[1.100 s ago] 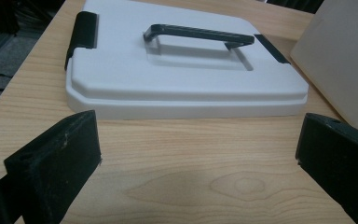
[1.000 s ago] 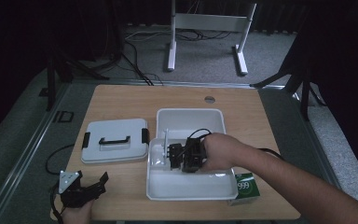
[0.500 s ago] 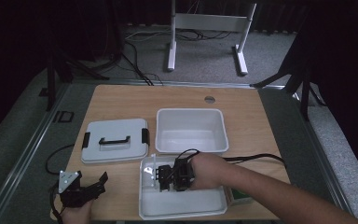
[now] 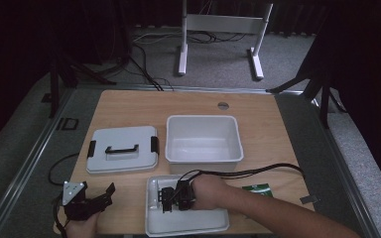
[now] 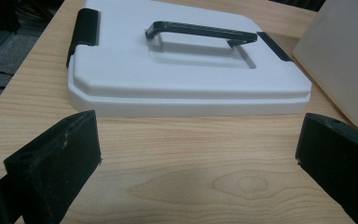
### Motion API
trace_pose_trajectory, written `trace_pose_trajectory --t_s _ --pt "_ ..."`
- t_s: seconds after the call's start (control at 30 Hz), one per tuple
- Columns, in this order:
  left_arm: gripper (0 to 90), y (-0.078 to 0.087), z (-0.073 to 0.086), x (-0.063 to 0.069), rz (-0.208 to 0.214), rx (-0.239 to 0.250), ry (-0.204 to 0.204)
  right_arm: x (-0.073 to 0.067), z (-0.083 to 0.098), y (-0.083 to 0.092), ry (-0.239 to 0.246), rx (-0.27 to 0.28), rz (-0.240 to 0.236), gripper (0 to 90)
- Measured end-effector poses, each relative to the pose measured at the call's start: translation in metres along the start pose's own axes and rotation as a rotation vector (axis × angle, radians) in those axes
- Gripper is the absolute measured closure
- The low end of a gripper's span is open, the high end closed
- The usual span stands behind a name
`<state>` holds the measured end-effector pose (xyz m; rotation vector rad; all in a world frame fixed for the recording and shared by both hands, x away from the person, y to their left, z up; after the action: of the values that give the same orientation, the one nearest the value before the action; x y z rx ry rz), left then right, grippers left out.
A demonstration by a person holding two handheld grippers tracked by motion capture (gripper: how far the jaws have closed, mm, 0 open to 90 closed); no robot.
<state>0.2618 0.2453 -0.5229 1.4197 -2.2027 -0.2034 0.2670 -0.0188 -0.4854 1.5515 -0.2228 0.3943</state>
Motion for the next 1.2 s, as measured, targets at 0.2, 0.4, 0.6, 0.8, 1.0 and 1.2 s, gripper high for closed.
trace_pose_trajectory --t_s 0.2,0.4,0.6,0.8,1.0,1.2 --pt "0.2 0.001 0.000 0.000 0.001 0.005 0.003 -0.001 -0.002 -0.026 0.019 -0.029 0.006 88.5" --pt "0.2 0.001 -0.001 0.000 0.001 0.007 0.003 0.000 -0.002 -0.037 0.009 -0.042 0.000 88.1" --pt "0.2 0.000 -0.001 0.000 0.003 0.008 0.003 0.001 -0.002 -0.039 0.007 -0.037 -0.007 86.5" --pt "0.2 0.001 -0.001 0.001 0.002 0.009 0.000 0.005 -0.002 -0.031 0.022 -0.027 0.000 64.1" --pt "0.2 0.001 -0.001 0.000 0.002 0.009 0.001 0.008 0.002 -0.010 0.043 0.022 -0.008 19.2" --pt "0.2 0.002 -0.002 0.001 0.001 0.015 0.003 0.012 0.014 0.018 0.067 0.093 -0.017 10.2"
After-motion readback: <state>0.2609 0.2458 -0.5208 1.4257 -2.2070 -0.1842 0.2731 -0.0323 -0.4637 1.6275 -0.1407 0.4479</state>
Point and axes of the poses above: each handheld gripper's, and its own axes: y roughly backward along the jaws, z roughly out of its underside, x roughly to its right, the point moved 6 cm from there along -y, roughly forward along the jaws, and after that the axes turned 15 degrees about z, right-handed, at the moved point
